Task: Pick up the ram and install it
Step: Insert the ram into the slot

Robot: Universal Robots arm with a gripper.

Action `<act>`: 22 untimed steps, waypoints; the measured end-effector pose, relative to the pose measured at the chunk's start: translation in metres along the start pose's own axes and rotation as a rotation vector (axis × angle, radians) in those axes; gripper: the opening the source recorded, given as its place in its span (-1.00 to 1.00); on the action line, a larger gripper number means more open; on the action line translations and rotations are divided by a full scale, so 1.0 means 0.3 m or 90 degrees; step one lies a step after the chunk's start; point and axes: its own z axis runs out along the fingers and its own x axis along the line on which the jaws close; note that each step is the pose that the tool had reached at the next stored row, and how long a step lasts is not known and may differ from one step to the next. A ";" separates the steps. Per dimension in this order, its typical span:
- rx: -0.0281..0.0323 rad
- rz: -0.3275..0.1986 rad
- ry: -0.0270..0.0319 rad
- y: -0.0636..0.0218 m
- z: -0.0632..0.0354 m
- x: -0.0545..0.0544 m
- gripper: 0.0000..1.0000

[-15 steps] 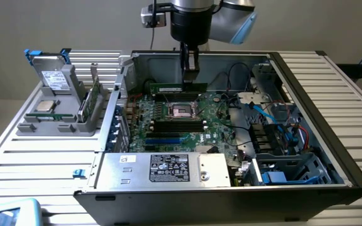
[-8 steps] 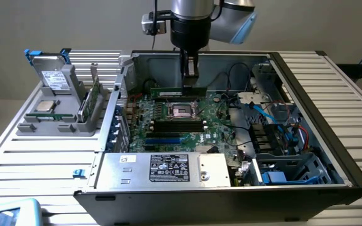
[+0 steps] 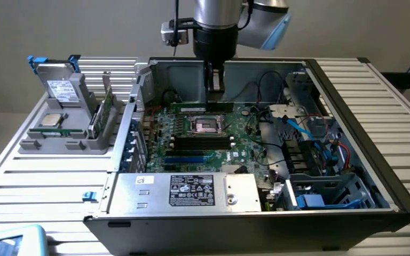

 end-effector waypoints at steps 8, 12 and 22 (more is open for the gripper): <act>0.0001 0.000 0.0000 0.000 0.022 -0.001 -0.72; 0.0001 0.000 0.0000 0.000 0.044 -0.001 -0.72; 0.0000 0.000 0.0010 -0.004 0.092 -0.002 -0.72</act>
